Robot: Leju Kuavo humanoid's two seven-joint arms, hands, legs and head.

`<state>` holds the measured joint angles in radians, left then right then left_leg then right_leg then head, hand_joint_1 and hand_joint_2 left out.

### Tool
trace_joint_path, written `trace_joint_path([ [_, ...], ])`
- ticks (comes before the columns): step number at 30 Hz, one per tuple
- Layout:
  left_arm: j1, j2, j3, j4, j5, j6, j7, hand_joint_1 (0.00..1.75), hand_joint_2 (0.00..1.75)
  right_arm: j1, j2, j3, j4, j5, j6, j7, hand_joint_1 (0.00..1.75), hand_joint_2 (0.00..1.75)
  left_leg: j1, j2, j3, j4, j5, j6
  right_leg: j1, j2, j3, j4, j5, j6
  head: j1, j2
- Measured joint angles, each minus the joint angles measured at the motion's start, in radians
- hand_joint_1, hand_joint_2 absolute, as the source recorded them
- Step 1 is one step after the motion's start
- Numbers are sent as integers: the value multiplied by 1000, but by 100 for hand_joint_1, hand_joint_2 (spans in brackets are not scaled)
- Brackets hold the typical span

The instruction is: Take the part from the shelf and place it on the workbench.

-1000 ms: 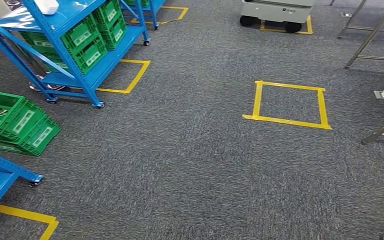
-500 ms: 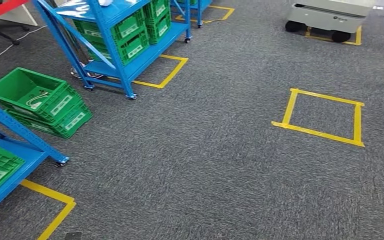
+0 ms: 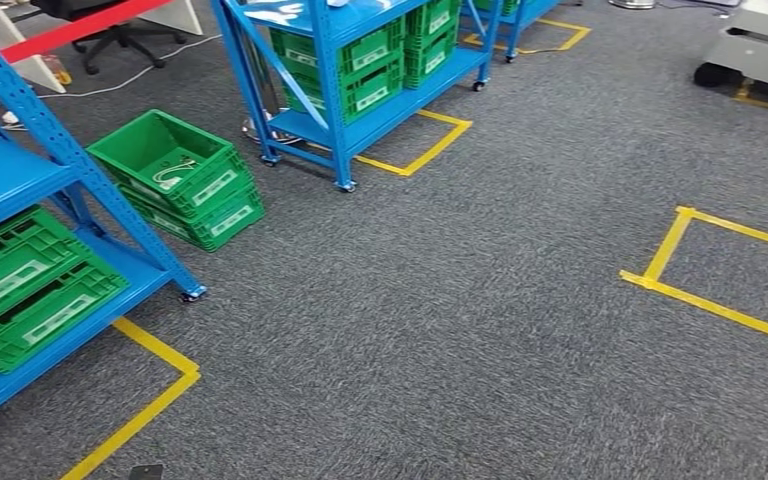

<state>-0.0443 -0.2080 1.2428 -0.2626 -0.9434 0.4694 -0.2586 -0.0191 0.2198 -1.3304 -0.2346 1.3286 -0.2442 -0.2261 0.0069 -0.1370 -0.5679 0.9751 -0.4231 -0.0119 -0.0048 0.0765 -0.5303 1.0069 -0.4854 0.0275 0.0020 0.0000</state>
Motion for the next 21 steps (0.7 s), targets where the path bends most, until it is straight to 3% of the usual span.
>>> trace_joint_path([
  [1,3,1,0,0,0,-5,1,0,0,-1,0,2,0,3,-1,0,0,0,2,3,-4,2,0,-6,1,-12,2,-1,3,-7,0,0],
  [2,5,3,0,1,0,-10,2,0,0,-1,0,4,0,7,-3,0,0,0,1,22,-11,13,-9,-11,0,-24,4,-4,7,-13,-2,0],
  [3,6,4,0,1,0,-15,2,0,0,-1,1,6,0,10,-4,-1,0,0,-1,50,-26,42,-30,-15,-1,-38,4,-7,10,-19,-5,0],
  [5,2,6,0,1,0,-26,2,0,0,2,1,8,0,14,-8,-2,0,0,-4,107,-80,157,-98,-20,0,-70,4,-10,11,-26,-11,0],
  [7,0,8,0,1,0,-35,2,0,0,4,1,9,0,16,-10,-4,0,0,-3,122,-129,265,-140,-23,2,-104,3,-10,9,-29,-12,0],
  [8,1,9,0,2,0,-38,2,0,0,3,1,9,0,17,-11,-6,0,0,-3,124,-133,278,-135,-24,2,-119,3,-9,8,-29,-12,0],
  [10,3,12,0,2,1,-41,3,0,0,0,1,12,0,19,-11,-9,0,0,-4,137,-90,204,-82,-22,2,-144,5,-9,6,-27,-12,0],
  [11,3,14,0,2,1,-41,4,0,0,-1,1,14,0,20,-12,-10,0,0,-6,163,-55,142,-52,-19,4,-155,7,-9,4,-24,-12,0],
  [13,-2,15,0,2,1,-43,6,0,0,0,1,17,0,22,-14,-12,0,0,-10,206,1,37,-21,-10,11,-177,9,-3,-3,-14,-14,0],
  [14,-4,15,0,2,1,-44,6,0,0,0,1,17,0,23,-16,-12,0,0,-12,214,10,15,-20,-5,14,-189,9,-1,-7,-9,-14,0],
  [16,-3,17,0,2,0,-46,7,0,0,-3,1,19,0,24,-19,-11,0,0,-10,190,9,7,-20,5,14,-208,11,2,-13,1,-12,0],
  [18,3,19,1,2,1,-47,6,0,0,-8,1,21,0,25,-20,-11,0,0,-5,167,9,5,-17,13,10,-169,-2,37,-41,13,-8,0],
  [20,1,19,1,2,1,-49,6,0,0,-7,1,22,1,25,-20,-11,0,0,-2,145,8,4,-15,21,5,-105,-53,149,-99,23,-2,0],
  [21,-1,19,1,2,1,-49,6,0,0,-5,1,22,1,25,-20,-11,0,0,-2,131,7,4,-14,23,4,-90,-86,217,-127,24,0,0],
])
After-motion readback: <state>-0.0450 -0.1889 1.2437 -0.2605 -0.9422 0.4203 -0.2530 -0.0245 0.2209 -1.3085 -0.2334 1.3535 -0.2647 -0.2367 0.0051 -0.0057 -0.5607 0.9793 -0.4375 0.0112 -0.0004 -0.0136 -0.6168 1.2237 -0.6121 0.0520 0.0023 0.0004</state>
